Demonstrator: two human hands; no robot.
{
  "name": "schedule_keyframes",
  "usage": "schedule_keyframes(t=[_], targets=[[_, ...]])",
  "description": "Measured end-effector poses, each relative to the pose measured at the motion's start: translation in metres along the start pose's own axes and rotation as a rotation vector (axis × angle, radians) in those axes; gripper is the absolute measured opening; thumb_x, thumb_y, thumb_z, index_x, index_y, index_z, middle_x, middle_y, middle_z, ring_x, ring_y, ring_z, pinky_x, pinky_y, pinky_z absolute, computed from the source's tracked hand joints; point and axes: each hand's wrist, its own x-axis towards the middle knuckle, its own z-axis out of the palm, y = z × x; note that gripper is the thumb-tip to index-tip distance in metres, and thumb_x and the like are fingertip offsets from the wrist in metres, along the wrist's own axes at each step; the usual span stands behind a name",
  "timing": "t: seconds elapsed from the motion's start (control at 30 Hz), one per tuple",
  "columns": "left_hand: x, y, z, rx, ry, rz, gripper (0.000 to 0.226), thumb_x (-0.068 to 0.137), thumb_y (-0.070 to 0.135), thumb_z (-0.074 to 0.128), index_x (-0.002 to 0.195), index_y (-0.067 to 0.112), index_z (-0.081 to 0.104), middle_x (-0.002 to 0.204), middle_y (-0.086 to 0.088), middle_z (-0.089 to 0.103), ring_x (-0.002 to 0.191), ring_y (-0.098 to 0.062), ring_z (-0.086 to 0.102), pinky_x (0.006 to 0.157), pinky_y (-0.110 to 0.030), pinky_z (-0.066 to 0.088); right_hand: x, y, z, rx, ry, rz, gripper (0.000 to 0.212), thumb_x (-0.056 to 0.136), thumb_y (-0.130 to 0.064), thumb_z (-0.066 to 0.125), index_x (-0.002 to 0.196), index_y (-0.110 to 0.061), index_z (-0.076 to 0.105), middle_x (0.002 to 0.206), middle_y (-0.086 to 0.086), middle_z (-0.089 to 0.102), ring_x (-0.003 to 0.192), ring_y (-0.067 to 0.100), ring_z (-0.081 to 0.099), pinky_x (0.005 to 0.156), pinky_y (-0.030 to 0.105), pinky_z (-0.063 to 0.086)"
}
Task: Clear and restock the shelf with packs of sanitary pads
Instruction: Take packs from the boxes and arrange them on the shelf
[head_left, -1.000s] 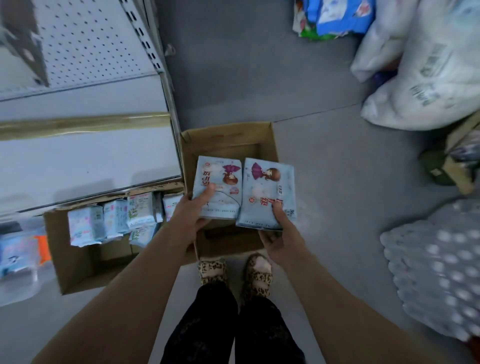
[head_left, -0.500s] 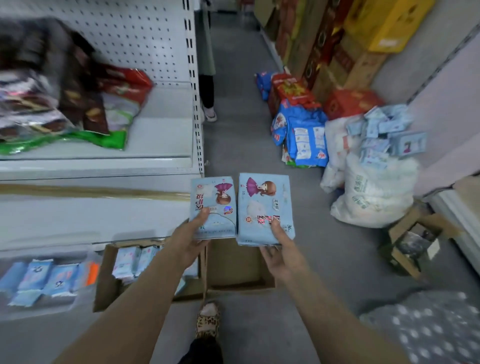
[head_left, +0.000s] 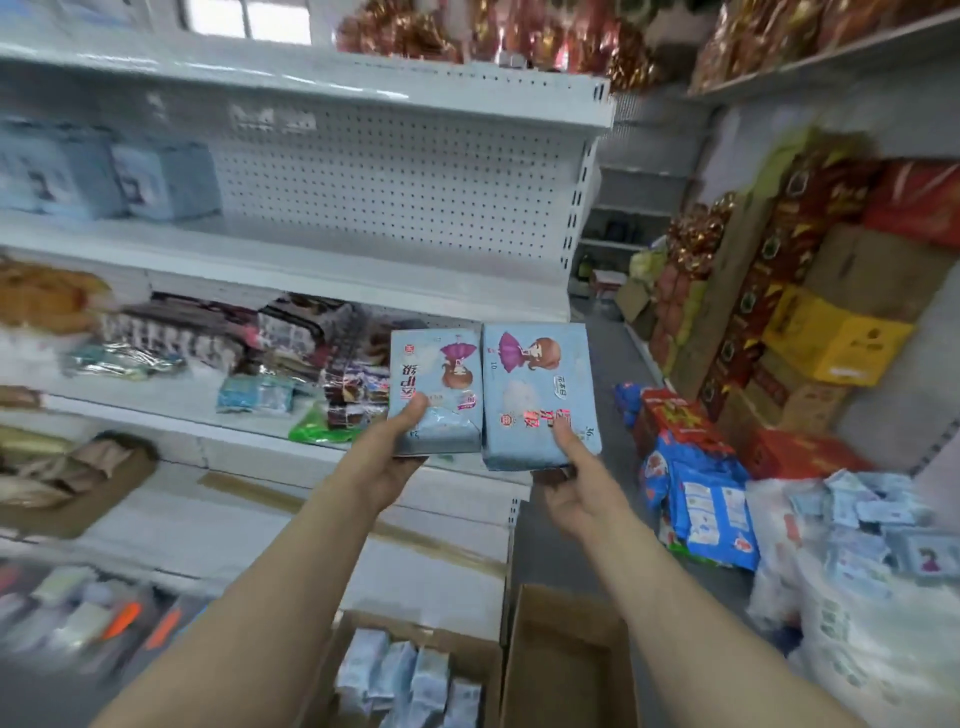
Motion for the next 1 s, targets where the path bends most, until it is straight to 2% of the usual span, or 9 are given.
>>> schedule_keyframes(t=[0.07,0.17,0.3,0.4,0.53,0.63,0.73,0.83,1.0], targets=[[-0.009,0.04,-0.018,-0.003,0.002,0.06,0.029,0.085,0.025,0.073,0.111,0.013,0.066,0.096,-0.003,0.077,0.089,-0.017,0.071,0.091,-0.035,0.054,-0.002,0.005,0.045,-0.018,-0.048,-0.021,0.068,0.071,-0.02,0.08,0.135,-0.014,0.061,0.113,0.006,0.076,0.093,0.018,0.074,0.075,0.031,0.061],[-0.017,0.097,-0.052,-0.012,0.01,0.126,0.021,0.089,0.024,0.07,0.108,0.013,0.066,0.088,-0.002,0.077,0.086,-0.019,0.07,0.089,-0.036,0.054,0.0,0.023,0.113,-0.02,-0.098,-0.019,0.067,0.069,-0.019,0.081,0.133,-0.015,0.061,0.108,0.004,0.077,0.096,0.019,0.073,0.085,0.033,0.057],[-0.017,0.17,-0.116,-0.02,0.046,0.2,0.02,0.091,0.021,0.068,0.107,0.01,0.066,0.09,-0.002,0.077,0.088,-0.018,0.07,0.083,-0.031,0.053,0.006,0.065,0.207,-0.012,-0.159,0.005,0.063,0.067,-0.018,0.081,0.127,-0.015,0.06,0.104,0.006,0.077,0.1,0.021,0.07,0.073,0.03,0.059],[-0.008,0.225,-0.169,-0.017,0.099,0.226,0.026,0.088,0.022,0.072,0.109,0.008,0.066,0.1,-0.006,0.075,0.093,-0.021,0.068,0.087,-0.034,0.054,0.013,0.105,0.276,-0.017,-0.173,0.024,0.064,0.067,-0.018,0.083,0.127,-0.013,0.06,0.116,0.01,0.073,0.112,0.026,0.066,0.089,0.035,0.056],[0.01,0.287,-0.233,0.041,0.137,0.256,0.021,0.087,0.024,0.075,0.102,0.01,0.067,0.101,-0.008,0.073,0.096,-0.025,0.067,0.095,-0.042,0.054,0.024,0.155,0.355,-0.008,-0.196,0.019,0.047,0.067,-0.019,0.083,0.11,-0.013,0.065,0.101,0.008,0.076,0.11,0.026,0.066,0.104,0.038,0.051],[0.028,0.319,-0.275,0.051,0.149,0.264,0.027,0.084,0.024,0.077,0.105,0.012,0.067,0.108,-0.008,0.073,0.102,-0.025,0.067,0.095,-0.041,0.054,0.034,0.182,0.397,0.001,-0.192,0.015,0.043,0.07,-0.019,0.083,0.109,-0.014,0.066,0.106,0.008,0.075,0.108,0.026,0.066,0.101,0.038,0.052],[0.051,0.342,-0.307,0.075,0.144,0.259,0.041,0.083,0.03,0.078,0.117,0.012,0.064,0.112,-0.009,0.073,0.093,-0.024,0.068,0.074,-0.034,0.053,0.046,0.201,0.429,0.008,-0.161,0.009,0.046,0.068,-0.021,0.085,0.109,-0.015,0.066,0.11,0.008,0.074,0.107,0.024,0.065,0.084,0.032,0.056],[0.077,0.36,-0.332,0.032,0.137,0.256,0.05,0.082,0.032,0.079,0.124,0.011,0.06,0.114,-0.009,0.072,0.093,-0.024,0.07,0.061,-0.031,0.054,0.066,0.213,0.458,-0.006,-0.14,-0.013,0.061,0.061,-0.023,0.086,0.118,-0.014,0.065,0.109,0.008,0.075,0.107,0.023,0.066,0.079,0.031,0.056],[0.124,0.39,-0.358,-0.055,0.06,0.294,0.07,0.067,0.034,0.084,0.128,0.008,0.06,0.113,-0.009,0.074,0.102,-0.025,0.072,0.08,-0.037,0.057,0.114,0.229,0.502,-0.04,-0.173,-0.058,0.052,0.067,-0.023,0.084,0.115,-0.015,0.065,0.095,0.004,0.078,0.105,0.023,0.067,0.082,0.032,0.059]])
